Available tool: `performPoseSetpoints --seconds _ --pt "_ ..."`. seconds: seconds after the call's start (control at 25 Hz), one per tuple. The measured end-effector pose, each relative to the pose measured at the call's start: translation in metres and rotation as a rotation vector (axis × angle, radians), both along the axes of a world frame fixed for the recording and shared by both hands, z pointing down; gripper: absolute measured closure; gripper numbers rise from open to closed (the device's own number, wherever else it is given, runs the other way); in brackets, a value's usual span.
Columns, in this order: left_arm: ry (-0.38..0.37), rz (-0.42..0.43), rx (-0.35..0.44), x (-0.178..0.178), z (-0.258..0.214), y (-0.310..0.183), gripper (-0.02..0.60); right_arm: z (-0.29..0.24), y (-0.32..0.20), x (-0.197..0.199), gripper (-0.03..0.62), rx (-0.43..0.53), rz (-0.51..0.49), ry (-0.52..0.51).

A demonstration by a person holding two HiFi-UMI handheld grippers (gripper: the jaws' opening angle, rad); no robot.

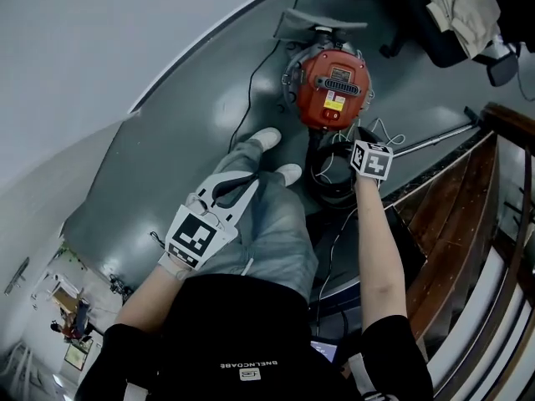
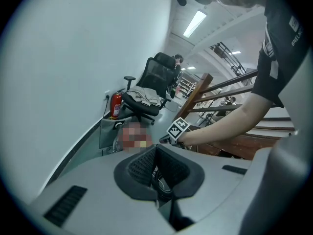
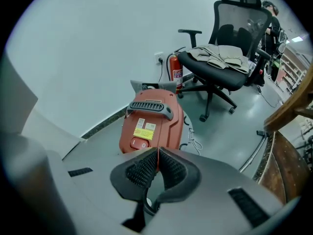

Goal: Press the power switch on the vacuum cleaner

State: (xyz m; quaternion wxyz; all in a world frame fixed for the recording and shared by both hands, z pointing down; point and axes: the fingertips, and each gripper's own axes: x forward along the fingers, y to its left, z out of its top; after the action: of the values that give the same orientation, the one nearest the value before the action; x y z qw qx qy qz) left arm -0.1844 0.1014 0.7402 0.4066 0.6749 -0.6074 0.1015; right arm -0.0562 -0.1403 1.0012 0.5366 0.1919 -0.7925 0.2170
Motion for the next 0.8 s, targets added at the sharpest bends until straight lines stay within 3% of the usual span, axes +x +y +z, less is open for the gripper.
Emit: performPoseSetpoints --seconds 0.32,0.8 --pt "-0.023 0.111 0.047 0.025 -0.034 -0.023 0.566 -0.084 -0.005 0.025 0.565 0.058 0.060 -0.104" --pt "-0.021 0.236 0.085 0.050 -0.068 -0.038 0.566 -0.198 0.031 0.067 0.565 0.109 0.187 -0.257"
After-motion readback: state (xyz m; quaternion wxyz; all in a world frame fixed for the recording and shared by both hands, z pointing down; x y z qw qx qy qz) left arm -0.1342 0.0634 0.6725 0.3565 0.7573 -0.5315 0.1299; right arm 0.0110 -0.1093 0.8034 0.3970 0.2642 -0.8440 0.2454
